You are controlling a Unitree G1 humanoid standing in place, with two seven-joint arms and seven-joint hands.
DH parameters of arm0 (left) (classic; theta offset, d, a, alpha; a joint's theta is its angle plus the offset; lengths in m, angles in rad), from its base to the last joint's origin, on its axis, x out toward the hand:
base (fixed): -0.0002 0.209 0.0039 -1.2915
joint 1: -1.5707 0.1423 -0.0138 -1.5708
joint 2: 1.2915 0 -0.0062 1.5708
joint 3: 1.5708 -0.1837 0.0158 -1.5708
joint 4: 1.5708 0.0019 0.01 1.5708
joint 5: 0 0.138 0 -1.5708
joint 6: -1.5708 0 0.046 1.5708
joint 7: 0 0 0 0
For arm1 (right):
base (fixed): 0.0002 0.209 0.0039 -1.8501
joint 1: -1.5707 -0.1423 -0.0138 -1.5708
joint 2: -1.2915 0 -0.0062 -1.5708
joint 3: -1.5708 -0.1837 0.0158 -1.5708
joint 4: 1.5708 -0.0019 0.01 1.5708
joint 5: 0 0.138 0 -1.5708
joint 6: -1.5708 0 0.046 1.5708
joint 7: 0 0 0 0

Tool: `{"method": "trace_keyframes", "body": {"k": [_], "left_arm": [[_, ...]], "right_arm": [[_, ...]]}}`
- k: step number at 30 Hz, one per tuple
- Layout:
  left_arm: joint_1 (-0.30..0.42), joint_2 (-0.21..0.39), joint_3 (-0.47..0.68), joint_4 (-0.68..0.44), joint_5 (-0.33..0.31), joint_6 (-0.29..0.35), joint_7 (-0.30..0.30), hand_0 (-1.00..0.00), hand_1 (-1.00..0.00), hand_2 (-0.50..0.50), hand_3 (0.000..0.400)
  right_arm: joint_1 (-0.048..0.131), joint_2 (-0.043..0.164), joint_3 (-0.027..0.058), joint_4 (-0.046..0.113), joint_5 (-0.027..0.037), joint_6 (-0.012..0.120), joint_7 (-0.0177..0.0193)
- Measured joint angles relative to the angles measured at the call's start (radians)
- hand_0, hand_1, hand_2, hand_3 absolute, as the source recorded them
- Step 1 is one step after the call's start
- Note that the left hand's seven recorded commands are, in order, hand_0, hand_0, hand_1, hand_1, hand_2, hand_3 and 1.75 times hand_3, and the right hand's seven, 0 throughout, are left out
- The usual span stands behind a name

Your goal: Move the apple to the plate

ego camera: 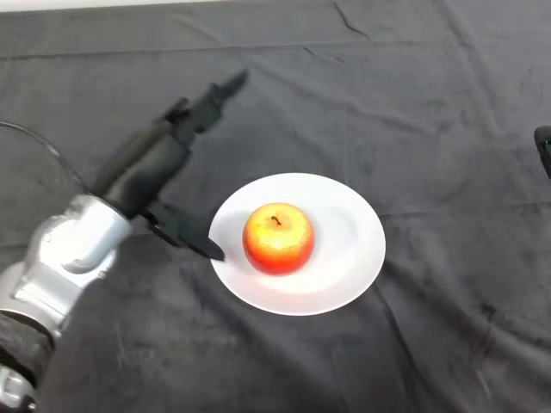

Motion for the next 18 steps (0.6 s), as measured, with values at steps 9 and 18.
{"method": "trace_keyframes", "body": {"k": [9, 18], "left_arm": [[0.039, 0.031, 0.154, 0.001, -0.031, -0.067, 0.127, 0.00, 0.00, 0.00, 0.000], [0.042, 0.043, 0.276, 0.058, -0.038, -0.127, 0.271, 0.00, 0.00, 0.00, 0.000]], "right_arm": [[0.000, 0.000, 0.0000, 0.000, 0.0000, 0.000, 0.0000], [0.000, 0.000, 0.0000, 0.000, 0.0000, 0.000, 0.0000]]}}
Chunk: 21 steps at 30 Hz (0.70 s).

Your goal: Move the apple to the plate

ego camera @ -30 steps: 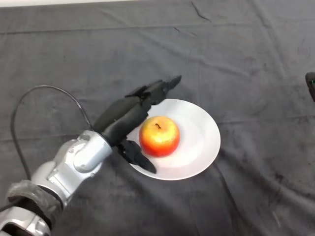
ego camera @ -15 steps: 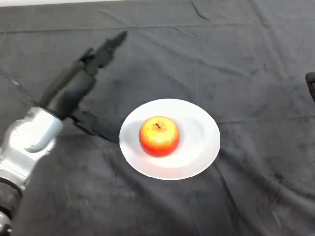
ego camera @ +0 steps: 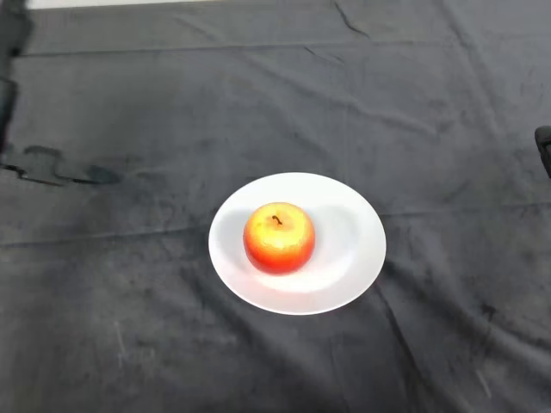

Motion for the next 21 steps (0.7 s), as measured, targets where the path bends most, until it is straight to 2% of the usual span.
{"method": "trace_keyframes", "body": {"k": [5, 8, 14, 21], "left_arm": [[0.004, 0.005, 0.080, 0.041, -0.034, -0.023, 0.057, 0.00, 0.00, 0.00, 0.000], [0.007, 0.012, 0.120, 0.060, -0.051, -0.060, 0.090, 0.00, 0.00, 0.00, 0.000], [0.023, 0.028, 0.228, 0.145, -0.096, -0.131, 0.156, 0.00, 0.00, 0.00, 0.000], [0.052, 0.034, 0.318, 0.248, -0.120, -0.168, 0.258, 0.00, 0.00, 0.00, 0.000]], "right_arm": [[0.000, 0.000, 0.0001, 0.000, 0.0000, 0.000, 0.0000], [0.000, 0.000, 0.0001, 0.000, 0.0001, 0.000, 0.0000], [0.000, 0.000, -0.0001, 0.000, 0.0001, 0.000, 0.0000], [0.000, 0.000, -0.0002, 0.000, 0.0002, 0.000, 0.0000]]}}
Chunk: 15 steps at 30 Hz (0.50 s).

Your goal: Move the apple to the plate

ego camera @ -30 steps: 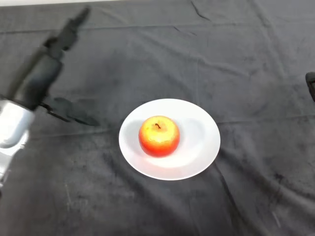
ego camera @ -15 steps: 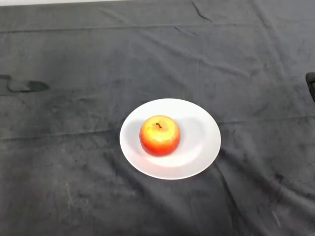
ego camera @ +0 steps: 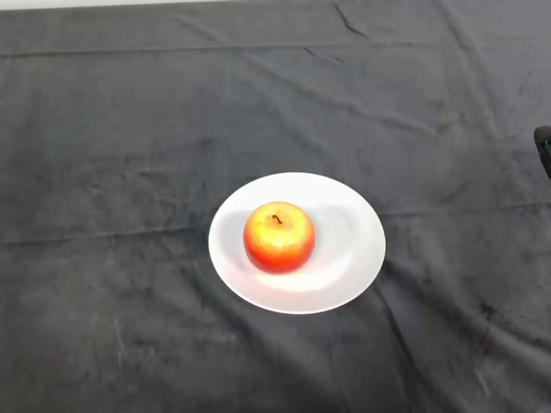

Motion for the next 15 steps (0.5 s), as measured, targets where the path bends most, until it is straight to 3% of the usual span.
{"method": "trace_keyframes", "body": {"k": [7, 15], "left_arm": [[0.001, 0.000, 0.041, 0.058, 0.006, -0.010, 0.114, 0.00, 0.00, 0.00, 0.000], [0.001, 0.000, 0.042, 0.112, 0.029, 0.002, 0.204, 0.00, 0.00, 0.00, 0.000]], "right_arm": [[0.000, 0.000, -0.0001, 0.000, 0.0000, 0.000, 0.0000], [0.000, 0.000, -0.0001, 0.000, 0.0000, 0.000, 0.0000]]}}
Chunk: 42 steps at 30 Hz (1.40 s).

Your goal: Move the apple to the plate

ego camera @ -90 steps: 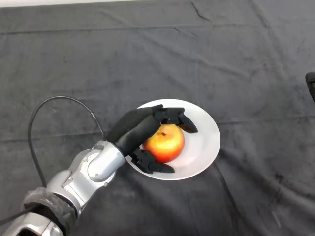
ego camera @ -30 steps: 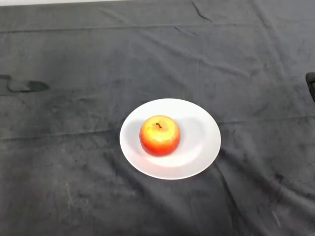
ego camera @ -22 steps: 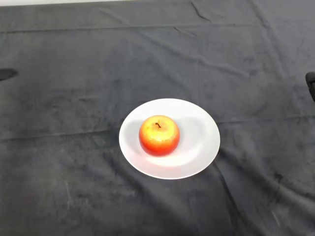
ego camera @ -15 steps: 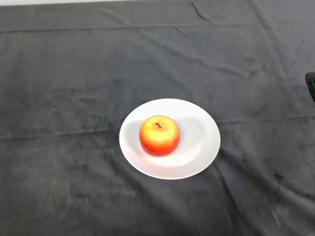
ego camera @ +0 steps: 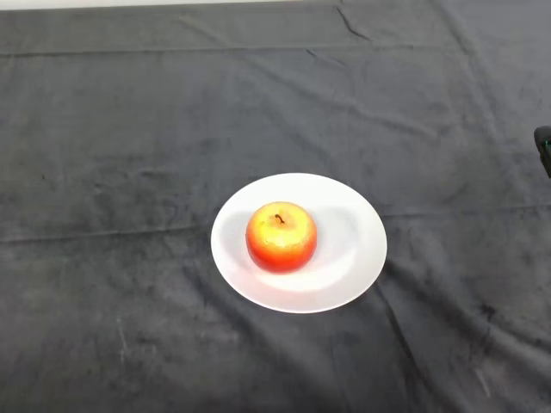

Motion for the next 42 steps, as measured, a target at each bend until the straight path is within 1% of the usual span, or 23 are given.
{"method": "trace_keyframes", "body": {"k": [2, 8, 11, 17, 23, 42], "left_arm": [[0.000, 0.000, 0.000, 0.004, 0.016, 0.001, 0.020, 0.00, 0.00, 0.00, 0.000], [0.000, 0.000, -0.003, 0.013, 0.045, 0.010, 0.052, 0.00, 0.00, 0.00, 0.000], [0.000, 0.000, -0.007, 0.027, 0.066, 0.015, 0.060, 0.00, 0.00, 0.00, 0.000], [0.000, 0.000, -0.009, 0.027, 0.088, 0.019, 0.070, 0.00, 0.00, 0.00, 0.000], [0.000, 0.000, -0.012, 0.027, 0.097, 0.021, 0.071, 0.00, 0.00, 0.00, 0.000], [0.000, 0.000, -0.019, 0.029, 0.097, 0.031, 0.071, 0.00, 0.00, 0.00, 0.000]], "right_arm": [[0.000, 0.000, 0.0000, 0.000, 0.0000, 0.000, 0.0000], [0.000, 0.000, 0.0000, 0.000, 0.0000, 0.000, 0.0000], [0.000, 0.000, -0.0001, 0.000, 0.0000, 0.000, 0.0000], [0.000, 0.000, 0.0000, 0.000, 0.0000, 0.000, 0.0000], [0.000, 0.000, -0.0001, 0.000, 0.0000, 0.000, 0.0000], [0.000, 0.000, -0.0002, 0.000, 0.0000, 0.000, 0.0000]]}}
